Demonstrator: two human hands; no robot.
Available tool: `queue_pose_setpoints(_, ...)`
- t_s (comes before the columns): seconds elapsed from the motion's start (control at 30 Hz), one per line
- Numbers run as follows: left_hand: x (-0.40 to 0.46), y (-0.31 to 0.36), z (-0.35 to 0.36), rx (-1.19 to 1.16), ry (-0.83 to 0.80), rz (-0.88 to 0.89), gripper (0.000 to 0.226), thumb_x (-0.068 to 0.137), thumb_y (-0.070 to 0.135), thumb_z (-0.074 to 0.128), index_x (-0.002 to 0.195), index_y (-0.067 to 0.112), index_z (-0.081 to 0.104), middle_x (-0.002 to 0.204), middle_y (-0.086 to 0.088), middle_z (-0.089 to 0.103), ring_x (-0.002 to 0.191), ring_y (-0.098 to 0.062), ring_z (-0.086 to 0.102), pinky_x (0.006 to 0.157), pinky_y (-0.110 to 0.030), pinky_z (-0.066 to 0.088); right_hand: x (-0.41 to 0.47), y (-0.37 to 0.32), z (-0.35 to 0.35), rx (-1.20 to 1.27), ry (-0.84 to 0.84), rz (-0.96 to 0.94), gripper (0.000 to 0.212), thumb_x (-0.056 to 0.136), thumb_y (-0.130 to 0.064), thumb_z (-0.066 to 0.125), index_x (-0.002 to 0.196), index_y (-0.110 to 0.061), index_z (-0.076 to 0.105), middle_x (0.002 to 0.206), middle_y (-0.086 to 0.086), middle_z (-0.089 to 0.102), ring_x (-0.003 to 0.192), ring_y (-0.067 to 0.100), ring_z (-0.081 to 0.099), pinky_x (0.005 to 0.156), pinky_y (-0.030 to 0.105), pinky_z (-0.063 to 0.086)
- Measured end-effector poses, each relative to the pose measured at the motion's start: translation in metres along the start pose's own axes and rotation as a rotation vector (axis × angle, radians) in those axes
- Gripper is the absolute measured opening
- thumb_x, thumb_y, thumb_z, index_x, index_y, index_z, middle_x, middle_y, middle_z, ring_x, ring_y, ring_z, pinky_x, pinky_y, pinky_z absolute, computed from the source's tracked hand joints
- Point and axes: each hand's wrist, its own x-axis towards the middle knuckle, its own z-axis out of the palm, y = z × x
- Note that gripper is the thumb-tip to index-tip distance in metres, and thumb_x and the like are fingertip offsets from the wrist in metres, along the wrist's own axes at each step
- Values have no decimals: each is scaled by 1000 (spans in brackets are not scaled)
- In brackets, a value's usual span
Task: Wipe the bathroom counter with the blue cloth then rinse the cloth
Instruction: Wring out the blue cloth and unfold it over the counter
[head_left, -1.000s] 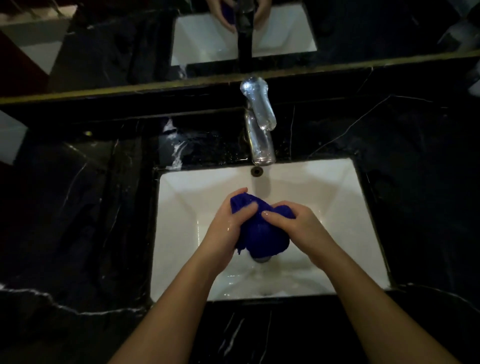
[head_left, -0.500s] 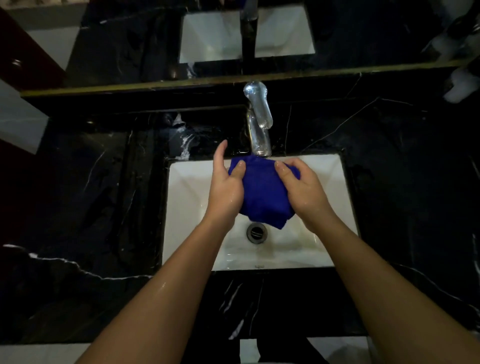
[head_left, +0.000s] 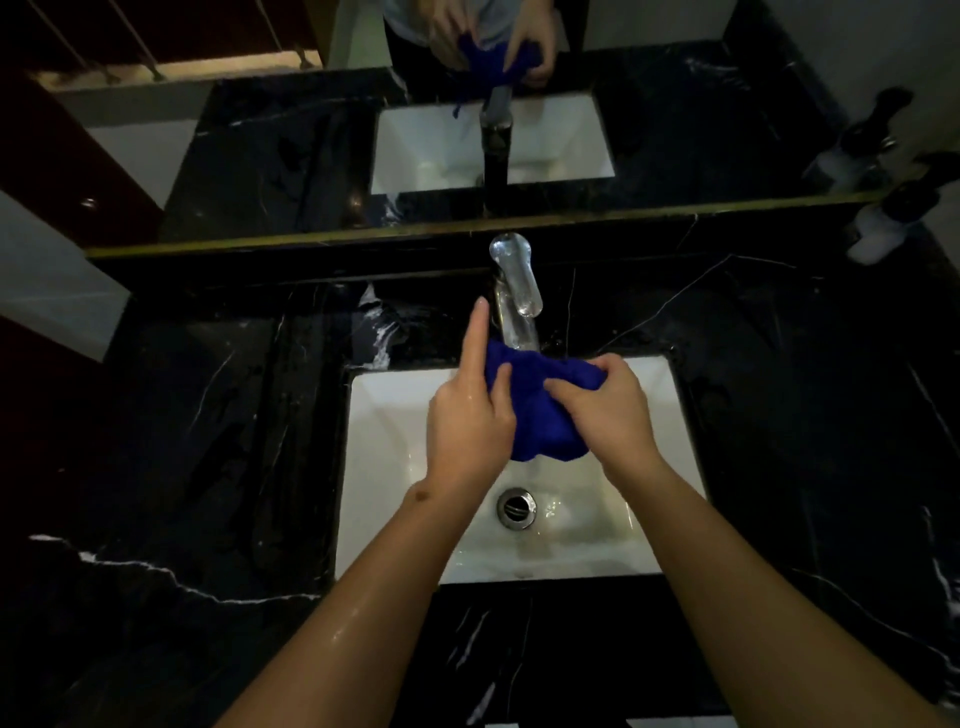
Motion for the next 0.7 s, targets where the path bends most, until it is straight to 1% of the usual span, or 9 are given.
queue_pose_setpoints(0.13,-13,21,5,-127,-113,-61,64,108,39,38,156,52,-2,80,1,69,64,-14,67,63,-37,60,-11,-16,11,72,38,-89,30,87,-28,72,108,-17,54,96,-1,67,87,18,67,70,31,57)
queue_pose_setpoints(0.23,-6,24,10,-499,-191,-300,67,96,74,29,155,57,2,122,14,64,96,-2,67,81,-24,55,-15,-22,11,171,-69,-41,48,86,-47,73,121,-21,50,109,-5,66,97,13,67,84,34,58)
queue_pose_setpoints(0.3,-2,33,9,-722,-264,-480,108,65,103,35,157,48,21,154,1,48,131,-21,56,107,-43,49,-16,-21,9,116,-217,-21,51,84,-51,74,121,-26,52,108,-8,68,93,9,69,82,34,60)
queue_pose_setpoints(0.33,-3,37,8,-822,-300,-502,114,58,105,39,153,43,38,155,-5,47,137,-26,52,113,-49,44,-16,-19,9,109,-259,-15,48,82,-52,75,118,-26,57,105,-6,71,90,11,71,82,36,61)
queue_pose_setpoints(0.4,-6,44,-1,-895,-298,-487,65,77,90,34,115,51,69,132,-9,66,129,-25,59,114,-49,43,-16,-18,8,129,-237,-33,33,83,-48,74,109,-29,66,98,-5,75,88,12,73,83,38,61)
queue_pose_setpoints(0.43,-4,42,-5,-898,-312,-493,49,89,79,29,107,53,67,120,-8,72,122,-24,63,111,-49,46,-15,-18,8,115,-188,-76,22,86,-43,72,104,-30,68,94,-5,75,86,12,72,80,36,60)
queue_pose_setpoints(0.53,8,22,-21,-905,-184,-508,39,103,58,36,135,35,43,115,-14,75,110,-27,71,99,-51,55,-15,-20,0,119,-83,-178,9,94,-28,64,97,-35,67,88,-6,73,79,10,70,71,28,57)
queue_pose_setpoints(0.6,18,8,-24,-795,-102,-501,36,106,44,43,137,24,43,107,-12,77,101,-24,71,87,-42,57,-17,-23,-4,199,-121,-219,12,97,-22,60,100,-31,67,87,-6,73,77,6,69,68,22,56)
queue_pose_setpoints(0.7,26,3,-21,-620,-207,-532,39,104,41,50,138,22,50,110,-4,74,103,-21,65,88,-42,52,-21,-32,-5,188,-213,-276,9,93,-24,62,100,-21,68,97,3,70,83,11,67,74,26,54)
